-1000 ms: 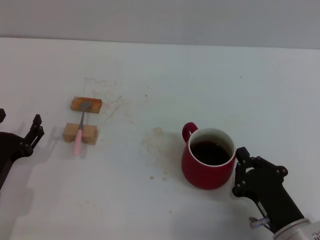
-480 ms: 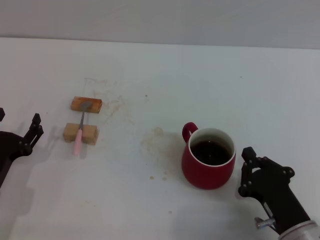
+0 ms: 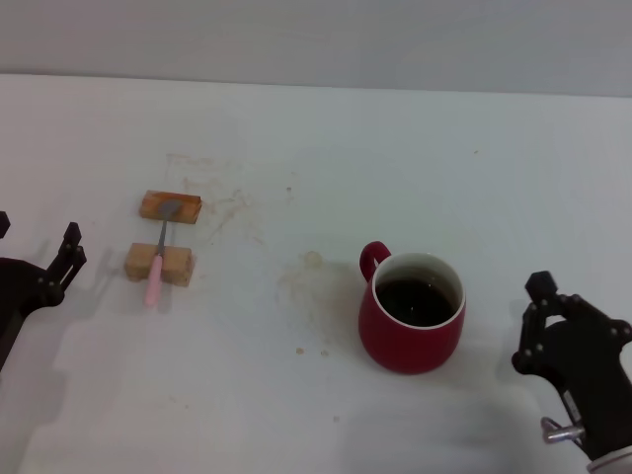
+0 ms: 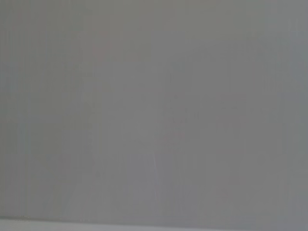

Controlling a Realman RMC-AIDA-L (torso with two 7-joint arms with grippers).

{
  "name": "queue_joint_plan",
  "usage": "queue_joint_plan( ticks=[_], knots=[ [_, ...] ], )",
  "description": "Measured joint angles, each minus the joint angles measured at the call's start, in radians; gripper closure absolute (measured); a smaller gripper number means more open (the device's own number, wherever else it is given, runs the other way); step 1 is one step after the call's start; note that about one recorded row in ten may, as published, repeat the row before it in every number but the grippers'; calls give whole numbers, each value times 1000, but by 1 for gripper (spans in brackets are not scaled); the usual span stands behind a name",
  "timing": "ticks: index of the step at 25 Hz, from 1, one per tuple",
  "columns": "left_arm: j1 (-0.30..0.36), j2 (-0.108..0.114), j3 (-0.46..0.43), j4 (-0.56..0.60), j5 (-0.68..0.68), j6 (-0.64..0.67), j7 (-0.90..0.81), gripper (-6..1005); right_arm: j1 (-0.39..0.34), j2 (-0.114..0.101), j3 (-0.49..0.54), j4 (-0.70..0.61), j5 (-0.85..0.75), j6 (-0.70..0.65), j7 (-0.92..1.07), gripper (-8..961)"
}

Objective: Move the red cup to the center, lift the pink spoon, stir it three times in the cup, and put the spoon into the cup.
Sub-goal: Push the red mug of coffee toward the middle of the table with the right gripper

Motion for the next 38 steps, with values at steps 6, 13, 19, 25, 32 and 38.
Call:
queue_joint_plan(
  ticks=[6,13,19,25,32,38],
  knots=[
    [-4,0,0,-1,0,1,0,155,-7,1,7,-5,0,-11,0,953],
    [-5,-2,0,-1,0,1,0,155,-7,1,9,-6,0,-11,0,953],
    [-5,-2,0,-1,0,1,0,155,-6,1,8,-6,0,-11,0,952],
    [-4,-2,0,-1,0,3,0,155,-6,0,8,-6,0,-11,0,952],
    [-3,-2,0,-1,0,3,0,155,-7,0,8,-8,0,-11,0,952],
    [-1,-2,2,-1,0,3,0,155,-7,0,10,-13,0,-11,0,952]
  ],
)
